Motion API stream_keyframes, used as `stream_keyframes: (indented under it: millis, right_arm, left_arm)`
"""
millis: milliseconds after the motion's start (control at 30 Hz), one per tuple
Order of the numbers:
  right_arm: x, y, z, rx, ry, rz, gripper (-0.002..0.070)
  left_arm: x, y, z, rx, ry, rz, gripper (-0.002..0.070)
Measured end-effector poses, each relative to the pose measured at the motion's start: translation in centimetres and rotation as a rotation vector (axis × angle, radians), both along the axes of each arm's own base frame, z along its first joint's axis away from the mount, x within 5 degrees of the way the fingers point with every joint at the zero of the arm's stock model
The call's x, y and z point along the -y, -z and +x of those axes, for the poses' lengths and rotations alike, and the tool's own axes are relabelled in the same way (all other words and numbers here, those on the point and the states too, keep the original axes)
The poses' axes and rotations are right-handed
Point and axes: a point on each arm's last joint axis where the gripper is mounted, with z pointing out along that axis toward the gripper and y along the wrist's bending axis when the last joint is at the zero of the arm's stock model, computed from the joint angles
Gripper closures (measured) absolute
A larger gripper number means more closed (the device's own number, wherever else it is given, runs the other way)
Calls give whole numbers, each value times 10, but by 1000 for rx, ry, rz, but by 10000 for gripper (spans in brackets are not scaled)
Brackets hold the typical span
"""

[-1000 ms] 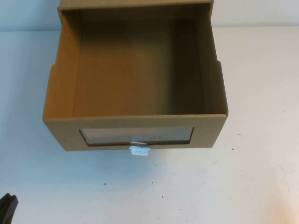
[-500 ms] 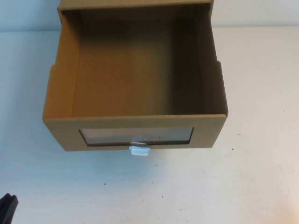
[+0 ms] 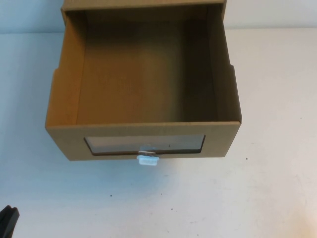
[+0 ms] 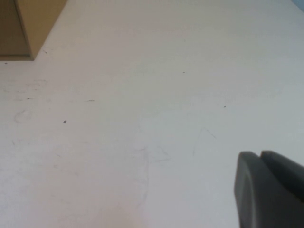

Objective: Open the shoe box
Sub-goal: 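Pull the top drawer of the cardboard box fully open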

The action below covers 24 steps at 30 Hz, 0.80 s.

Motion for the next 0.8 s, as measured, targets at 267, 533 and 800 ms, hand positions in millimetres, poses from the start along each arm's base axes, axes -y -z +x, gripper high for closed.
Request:
stream_keyframes:
  millis: [267, 533, 800]
  right_arm:
    - [0, 0, 0, 0, 0, 0, 689]
    - [0, 0, 0, 0, 0, 0, 689]
    - [0, 0, 0, 0, 0, 0, 689]
  left_arm:
    - [-3, -7, 2, 90, -42, 1, 680]
    - [-13, -19, 4, 245, -191, -2, 680]
    - [-16, 1, 3, 23, -244, 20, 680]
